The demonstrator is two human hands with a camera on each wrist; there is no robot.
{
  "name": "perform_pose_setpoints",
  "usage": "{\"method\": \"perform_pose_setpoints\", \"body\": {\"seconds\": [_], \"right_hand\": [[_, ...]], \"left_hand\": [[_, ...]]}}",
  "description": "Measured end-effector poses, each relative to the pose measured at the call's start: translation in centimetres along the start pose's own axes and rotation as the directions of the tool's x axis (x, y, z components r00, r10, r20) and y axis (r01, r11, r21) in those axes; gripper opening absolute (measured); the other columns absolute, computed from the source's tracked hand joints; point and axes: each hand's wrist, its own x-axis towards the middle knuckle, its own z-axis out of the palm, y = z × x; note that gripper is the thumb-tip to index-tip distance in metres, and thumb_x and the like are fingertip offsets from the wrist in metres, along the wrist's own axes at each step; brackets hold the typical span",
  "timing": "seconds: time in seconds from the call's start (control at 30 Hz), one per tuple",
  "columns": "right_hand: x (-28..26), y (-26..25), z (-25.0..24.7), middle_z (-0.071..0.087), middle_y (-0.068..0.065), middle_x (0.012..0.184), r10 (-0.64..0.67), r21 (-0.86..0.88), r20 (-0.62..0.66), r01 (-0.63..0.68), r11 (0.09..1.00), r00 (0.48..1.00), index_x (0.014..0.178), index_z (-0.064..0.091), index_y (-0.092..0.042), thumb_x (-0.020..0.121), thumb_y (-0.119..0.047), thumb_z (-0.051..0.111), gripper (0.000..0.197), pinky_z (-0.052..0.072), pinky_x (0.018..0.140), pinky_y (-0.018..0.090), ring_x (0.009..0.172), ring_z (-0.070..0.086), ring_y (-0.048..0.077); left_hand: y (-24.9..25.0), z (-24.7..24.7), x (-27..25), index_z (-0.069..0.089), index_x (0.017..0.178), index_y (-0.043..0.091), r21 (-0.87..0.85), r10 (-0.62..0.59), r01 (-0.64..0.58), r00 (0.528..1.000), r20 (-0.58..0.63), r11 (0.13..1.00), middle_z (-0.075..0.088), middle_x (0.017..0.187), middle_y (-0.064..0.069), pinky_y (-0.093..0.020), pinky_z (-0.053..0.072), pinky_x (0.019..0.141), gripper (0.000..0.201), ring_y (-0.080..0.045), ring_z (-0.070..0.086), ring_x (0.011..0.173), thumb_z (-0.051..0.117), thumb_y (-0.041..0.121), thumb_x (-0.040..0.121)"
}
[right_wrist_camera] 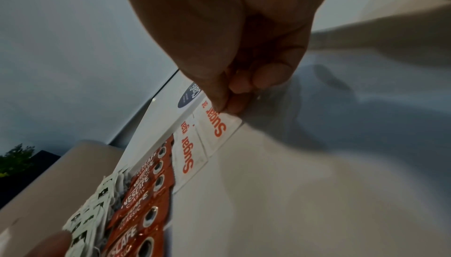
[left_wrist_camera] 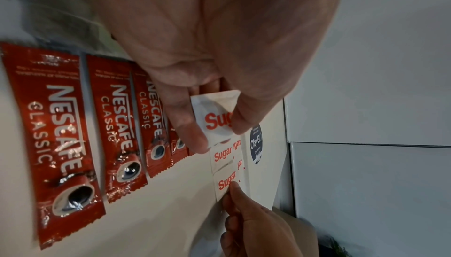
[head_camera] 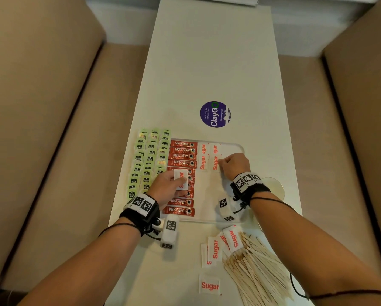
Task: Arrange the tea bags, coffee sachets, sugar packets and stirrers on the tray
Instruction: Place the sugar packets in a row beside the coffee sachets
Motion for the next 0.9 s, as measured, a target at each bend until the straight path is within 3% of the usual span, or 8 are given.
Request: {"method": "perform_pose_setpoints", "body": {"seconds": [0.13,0.37,0.47,0.57,0.63,0.77,0.9], "right_hand": [[0.1,-0.1,0.0,0.072,-0.001,0.078,-0.001,-0.004,-0.001,0.001,1.0,1.0,0.08,0.079,-0.011,0.097,-0.03,0.066,0.029,0.047,0.067,0.025,0.07,0.064,0.013],[0.0,-0.3,-0.3,0.066,-0.007,0.071,-0.001,-0.026,-0.011,0.001,1.0,1.0,0.08,0.078,-0.012,0.097,-0.031,0.067,0.028,0.04,0.053,0.019,0.063,0.059,0.005],[-0.4,-0.6,-0.5,0.064,-0.008,0.065,-0.013,-0.033,-0.009,0.012,0.999,1.0,0.071,0.073,-0.015,0.096,-0.033,0.067,0.032,0.038,0.052,0.02,0.064,0.061,0.012],[-1.1,-0.8,-0.3,0.071,0.003,0.073,-0.022,0.008,-0.058,0.023,1.0,0.998,0.072,0.07,-0.012,0.096,-0.037,0.066,0.035,0.053,0.065,0.03,0.073,0.066,0.023],[-1.8,-1.0,0.2,0.07,0.001,0.08,-0.075,0.04,-0.085,0.078,0.996,0.994,0.078,0.065,-0.018,0.097,-0.04,0.064,0.029,0.054,0.076,0.035,0.08,0.066,0.02],[-4.1,-1.4,1.5,0.066,-0.007,0.077,-0.275,0.105,0.098,0.265,0.959,0.956,0.083,0.068,-0.022,0.098,-0.042,0.062,0.026,0.048,0.074,0.026,0.073,0.06,0.008],[-6.2,-1.3,2.4,0.071,-0.008,0.078,-0.346,0.209,0.207,0.304,0.93,0.915,0.089,0.076,-0.023,0.098,-0.04,0.064,0.023,0.054,0.076,0.027,0.07,0.063,0.005]], "left_hand": [[0.0,0.0,0.0,0.071,0.101,0.013,0.005,0.0,0.0,1.0,-0.012,1.0,0.076,0.094,0.0,-0.029,0.058,0.069,0.012,-0.017,0.073,0.085,0.061,0.006,0.097],[0.0,0.0,0.1,0.069,0.105,0.01,-0.015,-0.017,0.017,1.0,-0.013,1.0,0.073,0.108,-0.009,-0.029,0.059,0.069,0.014,-0.024,0.07,0.098,0.057,0.006,0.1],[0.0,0.0,0.1,0.068,0.107,0.008,-0.036,-0.012,0.012,1.0,-0.005,0.999,0.073,0.108,-0.01,-0.028,0.059,0.068,0.014,-0.024,0.071,0.097,0.057,0.007,0.1],[0.0,0.1,0.0,0.068,0.106,0.007,-0.038,-0.011,0.01,1.0,-0.007,0.999,0.072,0.109,-0.011,-0.031,0.059,0.071,0.013,-0.025,0.071,0.098,0.057,0.006,0.099],[0.0,0.1,0.0,0.068,0.106,0.007,-0.039,-0.011,0.01,1.0,-0.006,0.999,0.073,0.109,-0.011,-0.032,0.06,0.073,0.015,-0.025,0.071,0.098,0.055,0.003,0.099],[0.0,0.1,-0.2,0.07,0.108,0.009,0.024,0.013,-0.013,0.999,0.036,1.0,0.076,0.105,-0.005,-0.029,0.06,0.071,0.018,-0.023,0.074,0.094,0.056,0.002,0.099],[-0.4,-0.1,-0.1,0.071,0.111,0.012,0.16,0.08,-0.085,0.996,0.037,0.983,0.077,0.103,-0.005,-0.036,0.059,0.077,0.018,-0.027,0.074,0.093,0.064,0.007,0.095]]}}
